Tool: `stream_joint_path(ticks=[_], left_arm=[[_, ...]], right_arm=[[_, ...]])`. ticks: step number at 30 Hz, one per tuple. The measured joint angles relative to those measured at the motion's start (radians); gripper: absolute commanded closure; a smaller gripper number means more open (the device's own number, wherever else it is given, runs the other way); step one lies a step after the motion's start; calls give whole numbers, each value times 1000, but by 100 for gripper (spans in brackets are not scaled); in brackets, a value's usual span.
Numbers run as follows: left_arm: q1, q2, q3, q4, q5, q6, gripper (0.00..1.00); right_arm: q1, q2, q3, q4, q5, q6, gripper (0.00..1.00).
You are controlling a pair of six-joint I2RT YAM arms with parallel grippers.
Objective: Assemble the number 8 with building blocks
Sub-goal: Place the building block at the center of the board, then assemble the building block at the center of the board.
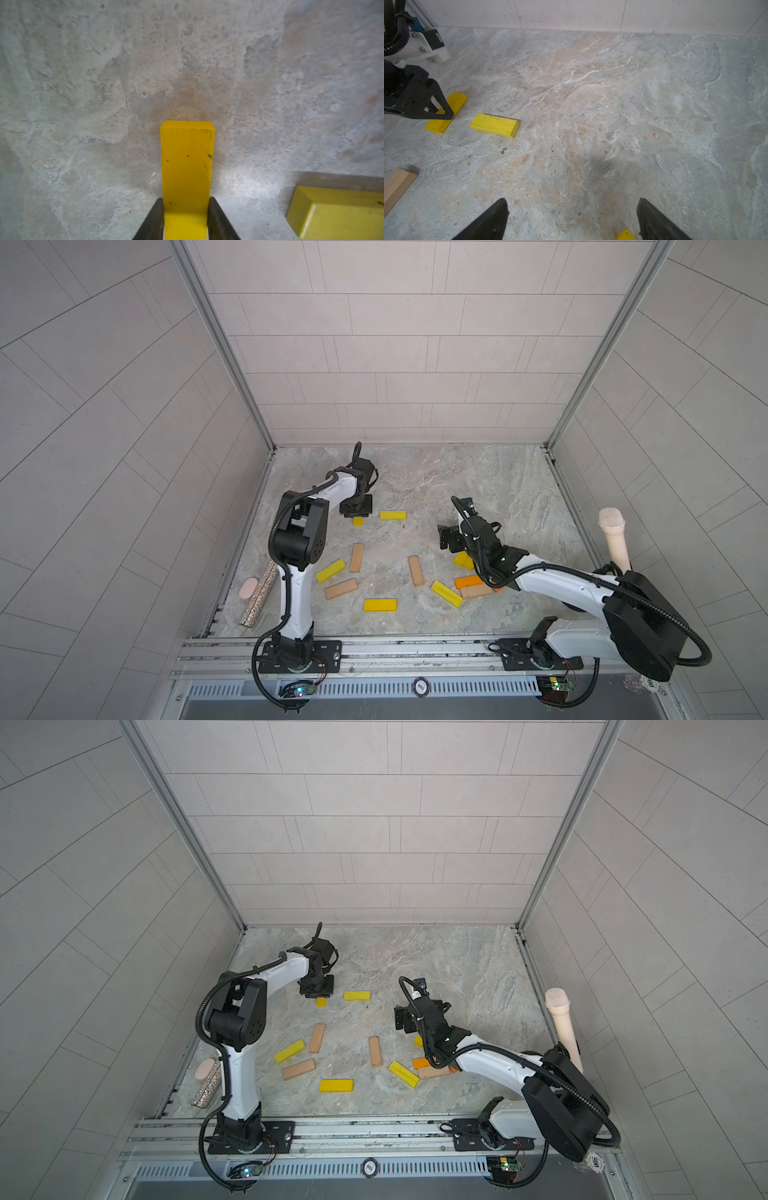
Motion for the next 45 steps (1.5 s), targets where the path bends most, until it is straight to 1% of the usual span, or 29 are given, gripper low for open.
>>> stream_joint_path(ticks=[3,6,12,16,18,23,29,33,36,41,42,45], left_arm=[[2,0,-10,0,0,11,59],[3,0,-16,-4,-1,18,53],[6,-4,-16,-6,3,24,30],[8,-40,-25,-10,18,28,22],[8,-88,-42,-10,32,31,18],[6,-247,-90,4,77,72,16],[4,-431,-167,72,107,125,13],[1,-513,-208,145,162,144,7],[1,-547,-236,222,214,150,4],[1,-552,-246,335,280,158,2],[0,-552,-249,359,293,167,0],[-2,-546,-260,410,340,216,0]], right_arm=[[0,2,1,-1,0,0,2],[0,2,1,0,0,0,2],[0,2,1,-1,0,0,2],[0,2,1,-3,-1,-2,0],[0,-3,1,-6,-1,-4,0],[0,-29,3,-8,-34,-19,1],[2,-60,-20,32,-95,-43,1],[2,-100,-55,68,-137,-67,0],[10,-120,-83,113,-167,-88,0],[33,-163,-149,184,-196,-131,0],[34,-165,-152,191,-202,-138,0],[34,-185,-173,233,-225,-152,0]])
